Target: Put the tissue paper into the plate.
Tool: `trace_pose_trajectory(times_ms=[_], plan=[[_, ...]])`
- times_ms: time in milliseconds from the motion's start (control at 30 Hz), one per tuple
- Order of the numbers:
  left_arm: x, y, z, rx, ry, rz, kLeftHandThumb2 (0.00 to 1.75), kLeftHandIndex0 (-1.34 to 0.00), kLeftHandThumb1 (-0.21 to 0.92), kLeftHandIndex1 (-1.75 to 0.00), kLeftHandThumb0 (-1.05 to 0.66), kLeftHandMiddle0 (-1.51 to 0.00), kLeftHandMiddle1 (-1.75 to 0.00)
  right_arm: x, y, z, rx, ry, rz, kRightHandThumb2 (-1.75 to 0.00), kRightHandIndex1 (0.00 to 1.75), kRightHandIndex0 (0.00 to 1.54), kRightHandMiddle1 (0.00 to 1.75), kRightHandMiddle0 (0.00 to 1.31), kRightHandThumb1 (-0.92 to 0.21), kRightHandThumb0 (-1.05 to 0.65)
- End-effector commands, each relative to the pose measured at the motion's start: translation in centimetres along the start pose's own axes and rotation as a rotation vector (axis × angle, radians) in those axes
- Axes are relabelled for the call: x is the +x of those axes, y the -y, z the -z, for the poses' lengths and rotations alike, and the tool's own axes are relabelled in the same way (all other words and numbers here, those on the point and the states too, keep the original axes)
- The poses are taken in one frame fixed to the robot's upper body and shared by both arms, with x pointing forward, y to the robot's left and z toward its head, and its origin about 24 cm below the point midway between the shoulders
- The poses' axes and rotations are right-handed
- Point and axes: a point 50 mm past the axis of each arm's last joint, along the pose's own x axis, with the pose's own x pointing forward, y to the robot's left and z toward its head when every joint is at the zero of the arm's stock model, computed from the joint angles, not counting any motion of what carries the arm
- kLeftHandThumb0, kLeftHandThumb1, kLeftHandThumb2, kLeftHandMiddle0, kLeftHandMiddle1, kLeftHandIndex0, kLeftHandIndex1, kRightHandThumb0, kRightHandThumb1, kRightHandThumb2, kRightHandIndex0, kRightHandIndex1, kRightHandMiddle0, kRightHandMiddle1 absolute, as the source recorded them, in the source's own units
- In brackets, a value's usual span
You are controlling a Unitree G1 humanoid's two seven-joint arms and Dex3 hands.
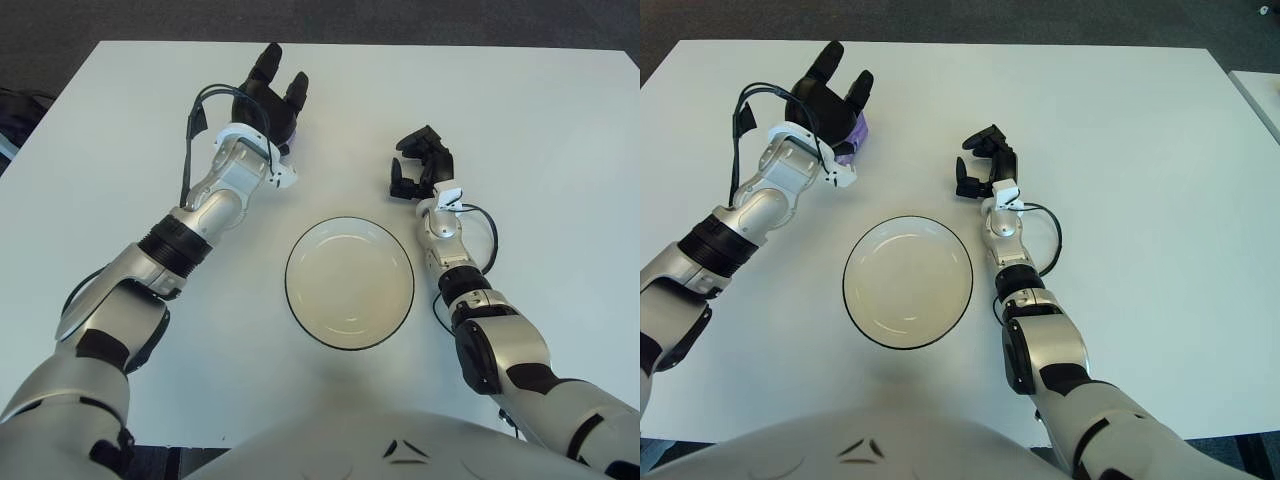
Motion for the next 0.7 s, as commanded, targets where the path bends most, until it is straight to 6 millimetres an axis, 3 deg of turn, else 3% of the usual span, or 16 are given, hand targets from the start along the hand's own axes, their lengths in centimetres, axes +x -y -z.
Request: trace_pose_trajectory(times_ms=[0,300,400,667], plan=[[0.0,-2.9,1.8,-0.107,-0.012,-0.032,1.04,0.0,0.92,0.0,-1.05,0.0,0.0,-11.2,2.6,11.6,-0.118,-0.659,0.023,-1.35,1.75,0.69,1.52,0.56,-0.24,-0.01],[0.5,-2.8,2.4,-0.159,-0.024,0.008,1.12,0.0,0.92,0.0,-1.05,0.0,0.0,-11.1,2.4,11.5,-0.119,-0.656,0.011,-1.35,1.75,0.7,1.52,0.56,-0.23,-0.01],[0.8,-2.8,2.8,-0.145,-0.028,0.105,1.14,0.0,0.92,0.0,-1.05,-0.01,-0.01,-11.0,2.3,11.5,-0.12,-0.655,0.006,-1.35,1.75,0.7,1.52,0.56,-0.23,-0.01],[2.3,-2.0,4.1,-0.045,0.064,0.318,1.27,-0.02,0.92,-0.01,-1.05,-0.32,-0.09,-11.0,2.3,11.5,-0.114,-0.653,0.004,-1.35,1.75,0.69,1.53,0.56,-0.23,-0.01]])
